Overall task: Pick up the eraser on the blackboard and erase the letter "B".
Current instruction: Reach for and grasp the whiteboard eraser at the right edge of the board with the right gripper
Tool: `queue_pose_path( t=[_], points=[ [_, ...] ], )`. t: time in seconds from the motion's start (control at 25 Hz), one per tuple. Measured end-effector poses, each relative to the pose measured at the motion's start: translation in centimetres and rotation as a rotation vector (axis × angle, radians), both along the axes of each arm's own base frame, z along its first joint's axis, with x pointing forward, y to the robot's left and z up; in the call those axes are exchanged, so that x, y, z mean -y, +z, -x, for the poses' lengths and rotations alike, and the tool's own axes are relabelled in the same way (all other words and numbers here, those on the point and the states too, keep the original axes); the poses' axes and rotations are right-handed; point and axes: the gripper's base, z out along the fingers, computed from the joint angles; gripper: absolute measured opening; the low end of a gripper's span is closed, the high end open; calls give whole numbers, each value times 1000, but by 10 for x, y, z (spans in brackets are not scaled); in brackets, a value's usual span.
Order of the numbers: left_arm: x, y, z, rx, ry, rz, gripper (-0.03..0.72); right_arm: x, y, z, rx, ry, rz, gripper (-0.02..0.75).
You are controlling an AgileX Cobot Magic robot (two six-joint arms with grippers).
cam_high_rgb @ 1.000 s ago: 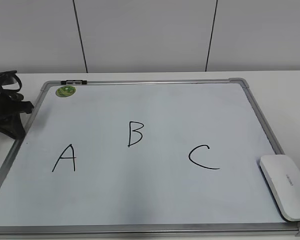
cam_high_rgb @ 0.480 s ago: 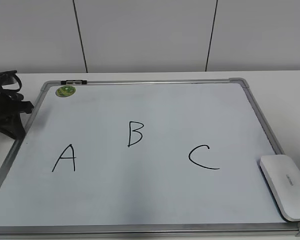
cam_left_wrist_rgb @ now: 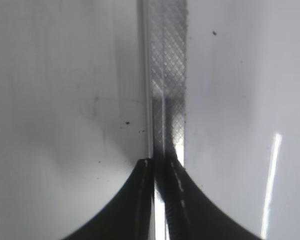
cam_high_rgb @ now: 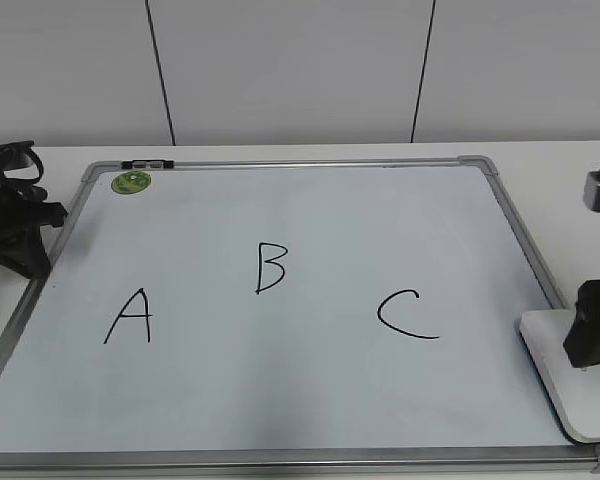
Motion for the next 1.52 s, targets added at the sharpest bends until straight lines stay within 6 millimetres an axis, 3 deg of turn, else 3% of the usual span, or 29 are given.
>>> queue_pose_path(
  t=[0.4,0.96,1.2,1.52],
  points=[
    [0,0,0,0,1,2,71,1,-36,-22,-60,-38,35,629],
    [0,0,0,1,1,3,83,0,-69,-38,-99,-42,46,629],
    [0,0,0,1,1,3,85,0,-71,-39,-108,-44,47,558],
    [0,0,0,1,1,3,90,0,-69,-41,-135,-43,47,547]
  ],
)
